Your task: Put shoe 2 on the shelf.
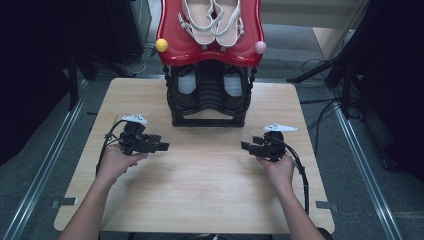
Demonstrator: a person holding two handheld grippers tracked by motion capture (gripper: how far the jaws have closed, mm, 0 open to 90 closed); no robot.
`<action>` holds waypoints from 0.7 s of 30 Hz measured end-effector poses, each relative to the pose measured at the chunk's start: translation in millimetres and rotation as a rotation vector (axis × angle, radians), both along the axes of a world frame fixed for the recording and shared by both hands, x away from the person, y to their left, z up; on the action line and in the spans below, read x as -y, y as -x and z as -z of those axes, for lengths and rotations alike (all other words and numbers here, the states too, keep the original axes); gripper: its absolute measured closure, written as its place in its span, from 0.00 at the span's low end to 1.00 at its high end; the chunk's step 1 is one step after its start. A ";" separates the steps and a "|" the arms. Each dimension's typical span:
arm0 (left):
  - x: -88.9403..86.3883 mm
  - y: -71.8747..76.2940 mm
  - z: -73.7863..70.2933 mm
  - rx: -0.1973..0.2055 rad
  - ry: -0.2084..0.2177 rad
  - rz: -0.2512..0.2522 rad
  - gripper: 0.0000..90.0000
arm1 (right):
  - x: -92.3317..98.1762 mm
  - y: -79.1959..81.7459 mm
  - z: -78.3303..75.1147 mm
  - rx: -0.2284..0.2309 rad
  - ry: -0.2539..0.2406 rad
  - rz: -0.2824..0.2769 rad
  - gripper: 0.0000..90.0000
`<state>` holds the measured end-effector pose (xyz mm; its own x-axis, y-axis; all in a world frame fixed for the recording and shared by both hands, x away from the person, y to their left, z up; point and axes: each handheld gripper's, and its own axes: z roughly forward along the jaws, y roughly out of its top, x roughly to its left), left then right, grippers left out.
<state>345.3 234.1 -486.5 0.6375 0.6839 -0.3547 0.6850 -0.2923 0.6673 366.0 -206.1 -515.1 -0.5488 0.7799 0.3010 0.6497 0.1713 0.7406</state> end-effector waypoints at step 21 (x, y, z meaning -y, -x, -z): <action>13.6 -2.8 15.1 -0.039 -0.065 0.019 0.36 | -4.6 -1.8 7.3 -0.036 0.067 -0.022 0.38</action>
